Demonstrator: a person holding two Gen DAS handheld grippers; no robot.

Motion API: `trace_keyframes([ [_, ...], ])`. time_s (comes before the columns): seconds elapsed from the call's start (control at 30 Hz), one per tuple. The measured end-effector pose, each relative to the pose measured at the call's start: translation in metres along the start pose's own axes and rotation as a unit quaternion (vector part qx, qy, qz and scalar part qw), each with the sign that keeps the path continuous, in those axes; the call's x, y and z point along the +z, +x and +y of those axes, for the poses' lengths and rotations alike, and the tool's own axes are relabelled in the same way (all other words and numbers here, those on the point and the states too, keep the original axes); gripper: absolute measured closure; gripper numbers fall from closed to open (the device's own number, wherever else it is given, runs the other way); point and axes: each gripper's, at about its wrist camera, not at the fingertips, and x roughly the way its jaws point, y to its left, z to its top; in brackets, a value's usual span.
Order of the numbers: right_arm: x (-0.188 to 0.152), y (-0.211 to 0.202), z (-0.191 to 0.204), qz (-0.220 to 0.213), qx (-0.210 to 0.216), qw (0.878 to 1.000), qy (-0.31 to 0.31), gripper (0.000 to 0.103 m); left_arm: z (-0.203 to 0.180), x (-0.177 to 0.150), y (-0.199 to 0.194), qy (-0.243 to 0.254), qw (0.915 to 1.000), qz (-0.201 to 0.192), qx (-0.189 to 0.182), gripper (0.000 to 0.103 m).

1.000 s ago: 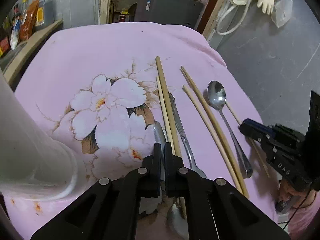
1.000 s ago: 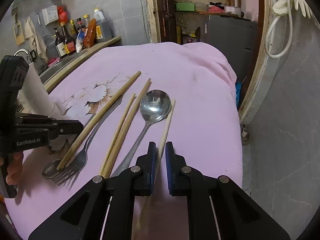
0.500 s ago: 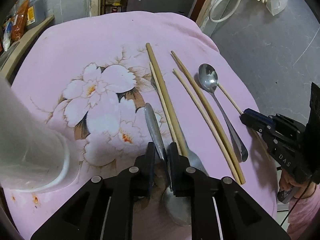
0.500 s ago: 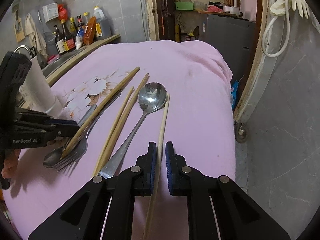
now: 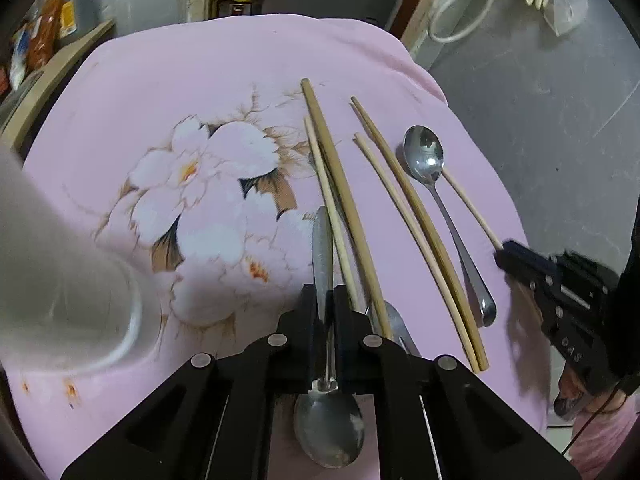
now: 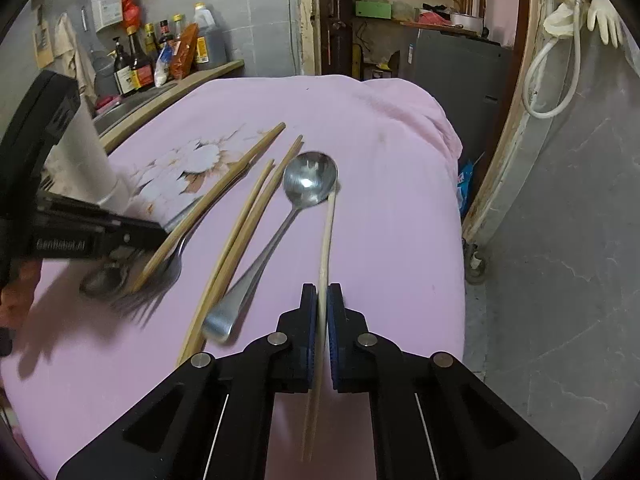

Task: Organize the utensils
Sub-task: 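Grasp a steel spoon with the left gripper while the right gripper grasps a chopstick, then carry the spoon and chopstick to the white caddy and drop them in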

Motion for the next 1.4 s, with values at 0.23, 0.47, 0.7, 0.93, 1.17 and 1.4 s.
trace_keyframes([
  [0.23,-0.009,-0.01,0.0,0.016,0.003,1.0,-0.007,0.099,-0.001,-0.013,-0.01,0.015,0.9999,0.002,0.004,0.097],
  [0.47,0.017,0.01,0.003,0.034,0.002,0.999,-0.016,0.09,-0.015,-0.007,-0.004,0.08,0.9959,0.037,0.02,0.095],
  [0.7,0.046,0.038,-0.012,0.066,0.024,0.997,0.018,0.08,-0.027,0.002,0.007,0.118,0.9897,0.08,0.009,0.083],
  [0.93,0.045,0.038,-0.002,0.058,0.005,0.998,0.01,0.097,-0.012,0.011,0.009,0.083,0.9932,0.082,0.001,0.098],
  [1.17,0.036,0.025,-0.009,0.032,0.024,0.997,0.062,0.1,-0.006,-0.008,-0.004,0.052,0.9982,0.027,-0.007,0.099],
  [1.4,0.004,-0.016,0.003,-0.08,0.042,0.993,0.08,0.1,-0.012,-0.045,-0.034,0.033,0.9924,-0.118,-0.007,0.099],
])
